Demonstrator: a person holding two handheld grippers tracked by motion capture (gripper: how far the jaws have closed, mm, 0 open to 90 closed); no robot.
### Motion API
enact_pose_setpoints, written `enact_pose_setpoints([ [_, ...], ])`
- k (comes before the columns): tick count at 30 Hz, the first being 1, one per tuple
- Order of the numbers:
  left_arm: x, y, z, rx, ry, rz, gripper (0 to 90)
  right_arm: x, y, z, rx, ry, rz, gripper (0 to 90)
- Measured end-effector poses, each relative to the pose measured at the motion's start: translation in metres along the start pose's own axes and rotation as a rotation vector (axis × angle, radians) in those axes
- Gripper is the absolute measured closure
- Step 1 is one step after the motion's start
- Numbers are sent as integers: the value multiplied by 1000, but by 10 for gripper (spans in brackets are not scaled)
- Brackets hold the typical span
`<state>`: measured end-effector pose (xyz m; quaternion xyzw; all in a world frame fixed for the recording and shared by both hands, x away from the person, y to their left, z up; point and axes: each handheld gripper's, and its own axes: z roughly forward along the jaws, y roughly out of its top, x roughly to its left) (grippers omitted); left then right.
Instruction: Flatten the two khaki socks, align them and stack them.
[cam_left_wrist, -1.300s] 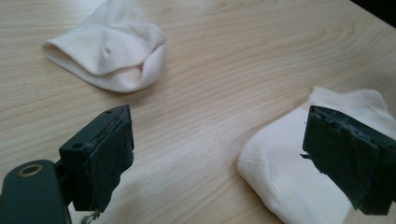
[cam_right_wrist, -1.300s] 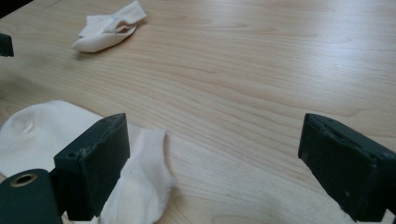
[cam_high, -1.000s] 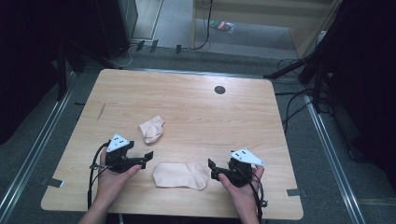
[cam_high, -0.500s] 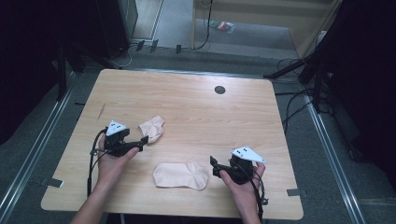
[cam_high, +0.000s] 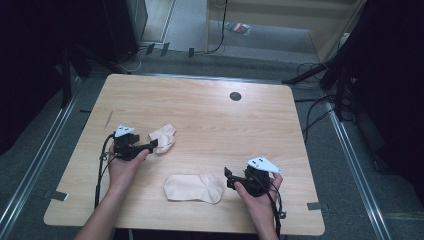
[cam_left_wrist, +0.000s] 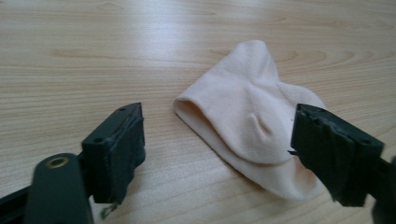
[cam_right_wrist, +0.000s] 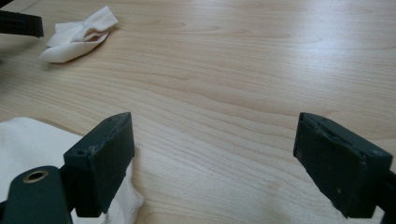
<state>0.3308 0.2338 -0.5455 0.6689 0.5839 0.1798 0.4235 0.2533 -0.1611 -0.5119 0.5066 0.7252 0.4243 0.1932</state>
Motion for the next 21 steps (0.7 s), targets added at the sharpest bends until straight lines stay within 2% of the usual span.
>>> enact_pose_setpoints([
  [3,-1,2,5,26,2,13,210,0,-1,1,4,-2,2,126],
  [7,-3,4,9,23,-10,15,247,1,-1,2,9,-1,3,127],
  [10,-4,5,12,23,-15,31,279,2,-2,4,14,2,3,127],
  [13,-8,4,15,34,-20,50,348,3,-2,5,15,8,-2,128],
  [15,-11,3,19,63,-10,75,422,3,-2,6,19,7,-1,129],
  [16,-14,4,19,71,0,99,491,4,-2,7,25,5,-2,129],
  [17,-16,5,21,80,16,124,491,4,-2,7,25,5,-2,129],
  [18,-19,6,22,90,33,153,537,5,-3,7,27,4,1,130],
  [19,-22,6,22,98,38,178,613,5,-3,7,28,5,0,130],
  [20,-24,6,23,101,34,183,779,6,-3,8,31,5,2,130],
  [21,-25,6,24,105,23,182,779,6,-3,8,34,4,2,131],
])
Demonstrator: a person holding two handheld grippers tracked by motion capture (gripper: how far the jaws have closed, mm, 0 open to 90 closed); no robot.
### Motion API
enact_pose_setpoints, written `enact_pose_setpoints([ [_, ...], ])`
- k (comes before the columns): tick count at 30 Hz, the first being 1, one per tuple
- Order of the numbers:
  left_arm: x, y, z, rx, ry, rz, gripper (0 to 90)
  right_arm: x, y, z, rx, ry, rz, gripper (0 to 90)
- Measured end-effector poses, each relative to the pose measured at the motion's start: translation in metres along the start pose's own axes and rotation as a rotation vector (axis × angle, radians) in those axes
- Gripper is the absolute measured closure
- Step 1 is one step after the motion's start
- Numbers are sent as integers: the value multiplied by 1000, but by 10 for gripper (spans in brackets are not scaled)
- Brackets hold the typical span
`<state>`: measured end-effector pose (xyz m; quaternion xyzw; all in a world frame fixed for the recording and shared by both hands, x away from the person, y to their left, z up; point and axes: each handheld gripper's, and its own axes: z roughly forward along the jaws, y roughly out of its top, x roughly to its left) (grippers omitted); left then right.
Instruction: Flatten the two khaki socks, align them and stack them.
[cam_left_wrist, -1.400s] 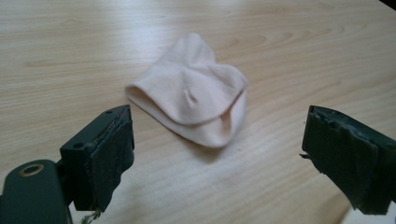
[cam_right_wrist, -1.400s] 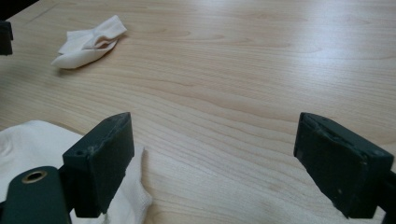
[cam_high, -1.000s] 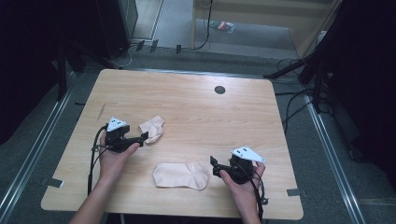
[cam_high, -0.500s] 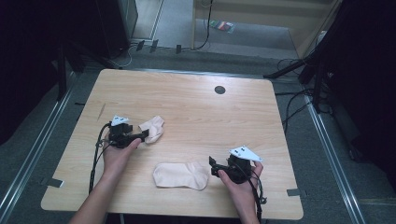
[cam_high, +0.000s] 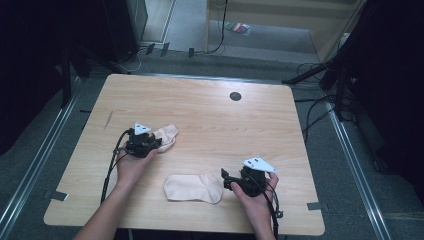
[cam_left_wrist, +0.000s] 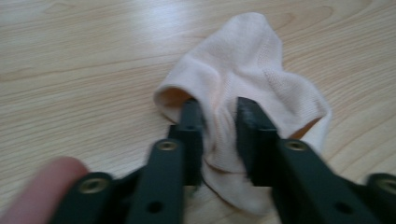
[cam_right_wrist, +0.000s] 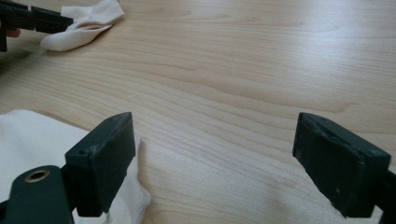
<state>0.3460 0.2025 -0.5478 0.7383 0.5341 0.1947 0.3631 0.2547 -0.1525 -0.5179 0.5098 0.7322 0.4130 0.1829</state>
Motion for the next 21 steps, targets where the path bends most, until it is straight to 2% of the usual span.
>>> enact_pose_setpoints([
  [2,-2,1,0,-6,5,-14,834,1,0,0,0,2,-3,132],
  [3,-1,1,-1,-6,-5,-21,844,1,0,0,-1,2,-1,132],
  [8,-11,5,-18,-98,-66,-66,858,2,5,-3,-23,6,6,139],
  [12,-31,13,-34,-161,-143,-87,859,3,11,-4,-34,6,2,144],
  [18,-68,18,-38,-190,-248,-93,859,3,18,-3,-41,-5,-1,155],
  [19,-75,18,-38,-194,-262,-93,859,3,19,-3,-42,-5,4,164],
  [21,-84,18,-37,-201,-276,-91,859,2,21,-3,-48,15,16,239],
])
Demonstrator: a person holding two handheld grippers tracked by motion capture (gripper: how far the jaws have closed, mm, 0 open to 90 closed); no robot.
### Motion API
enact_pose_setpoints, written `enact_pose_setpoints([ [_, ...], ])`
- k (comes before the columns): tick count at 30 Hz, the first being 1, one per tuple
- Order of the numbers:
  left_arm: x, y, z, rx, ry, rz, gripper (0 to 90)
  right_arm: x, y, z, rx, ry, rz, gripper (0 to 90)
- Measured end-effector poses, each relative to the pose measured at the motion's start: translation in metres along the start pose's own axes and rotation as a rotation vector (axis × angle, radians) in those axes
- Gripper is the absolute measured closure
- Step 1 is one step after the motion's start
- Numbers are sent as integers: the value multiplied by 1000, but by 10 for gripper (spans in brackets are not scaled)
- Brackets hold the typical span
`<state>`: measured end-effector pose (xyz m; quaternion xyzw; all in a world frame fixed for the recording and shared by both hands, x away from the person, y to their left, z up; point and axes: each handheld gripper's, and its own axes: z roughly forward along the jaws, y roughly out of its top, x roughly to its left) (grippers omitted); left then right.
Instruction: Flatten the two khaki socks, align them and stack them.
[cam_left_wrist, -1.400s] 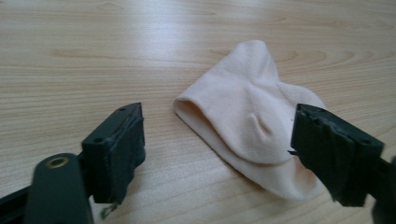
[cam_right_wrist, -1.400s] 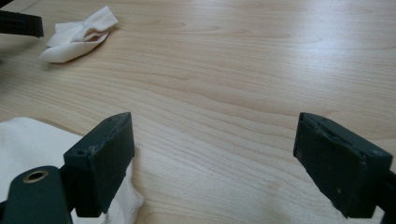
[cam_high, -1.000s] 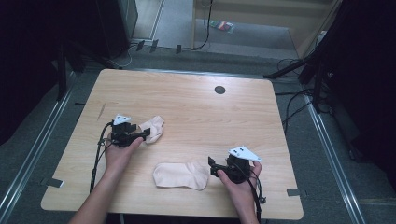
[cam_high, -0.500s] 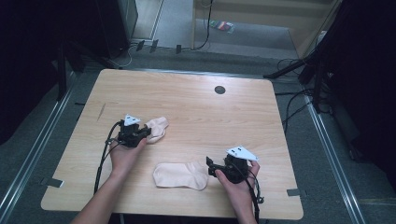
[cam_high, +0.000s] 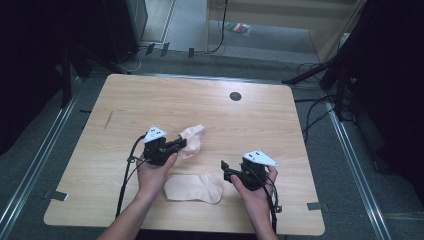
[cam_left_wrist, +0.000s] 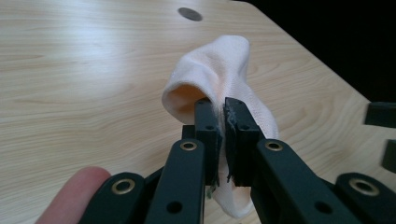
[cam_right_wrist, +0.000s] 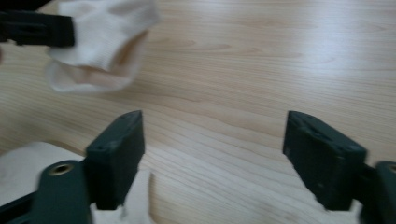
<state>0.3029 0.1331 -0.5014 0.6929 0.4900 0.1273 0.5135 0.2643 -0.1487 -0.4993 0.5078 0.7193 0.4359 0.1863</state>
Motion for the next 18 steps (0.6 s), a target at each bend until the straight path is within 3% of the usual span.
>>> enact_pose_setpoints([
  [4,-12,-3,6,-4,-17,9,859,3,7,2,-40,73,17,480],
  [6,-16,-4,8,-12,-20,22,859,4,10,9,-35,143,44,572],
  [11,-18,-6,6,-28,-18,16,859,11,14,30,2,256,148,561],
  [14,-17,-7,5,-32,-20,24,859,19,15,42,26,274,152,516],
  [18,-15,-9,2,-35,-28,21,859,23,17,49,40,296,151,554],
])
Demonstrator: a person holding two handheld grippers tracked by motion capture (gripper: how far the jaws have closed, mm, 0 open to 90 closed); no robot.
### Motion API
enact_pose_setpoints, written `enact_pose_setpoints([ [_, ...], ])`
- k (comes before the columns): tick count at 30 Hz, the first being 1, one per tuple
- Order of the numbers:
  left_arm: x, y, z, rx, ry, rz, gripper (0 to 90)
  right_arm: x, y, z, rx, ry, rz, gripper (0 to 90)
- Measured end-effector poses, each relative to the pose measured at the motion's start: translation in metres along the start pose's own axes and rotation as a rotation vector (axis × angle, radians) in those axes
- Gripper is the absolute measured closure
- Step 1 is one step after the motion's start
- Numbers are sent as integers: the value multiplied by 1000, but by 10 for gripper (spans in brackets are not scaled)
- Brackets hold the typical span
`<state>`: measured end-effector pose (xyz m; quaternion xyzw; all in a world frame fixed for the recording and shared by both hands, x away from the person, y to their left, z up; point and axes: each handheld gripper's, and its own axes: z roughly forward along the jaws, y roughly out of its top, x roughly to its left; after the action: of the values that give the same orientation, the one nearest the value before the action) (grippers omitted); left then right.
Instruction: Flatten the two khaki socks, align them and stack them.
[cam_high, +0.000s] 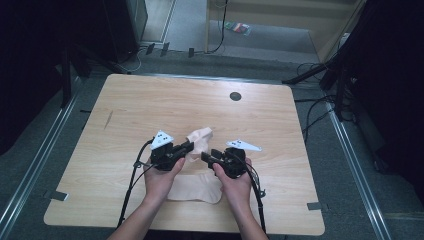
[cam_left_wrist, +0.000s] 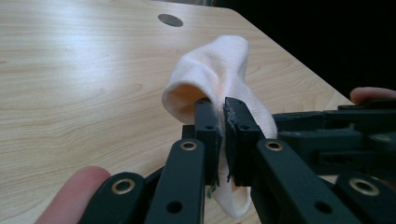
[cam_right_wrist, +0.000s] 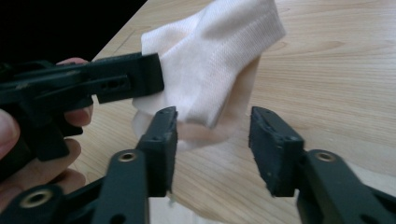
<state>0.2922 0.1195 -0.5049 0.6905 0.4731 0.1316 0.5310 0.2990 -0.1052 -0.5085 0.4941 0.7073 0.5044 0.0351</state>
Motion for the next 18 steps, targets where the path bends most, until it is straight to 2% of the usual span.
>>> enact_pose_setpoints([
  [3,0,-3,-1,4,-5,6,859,-1,4,5,-8,38,22,676],
  [4,1,-4,-1,2,-7,7,858,-1,6,7,-4,43,19,816],
  [5,1,-4,-1,0,-12,2,858,-1,6,7,-4,43,19,816],
  [6,2,-5,-1,1,-14,0,857,0,7,8,-7,45,9,878],
  [8,5,-6,-1,8,-31,-11,851,1,8,8,-7,36,-5,898],
  [10,9,-8,-3,10,-22,-21,819,4,10,8,-6,10,-27,900],
  [12,14,-9,-4,10,-21,-42,715,7,12,6,-4,-8,-51,900],
  [14,20,-10,-5,15,2,-55,566,8,14,5,-2,-21,-75,900],
  [18,32,-13,-12,13,17,-74,479,8,20,2,-5,-41,-113,900],
])
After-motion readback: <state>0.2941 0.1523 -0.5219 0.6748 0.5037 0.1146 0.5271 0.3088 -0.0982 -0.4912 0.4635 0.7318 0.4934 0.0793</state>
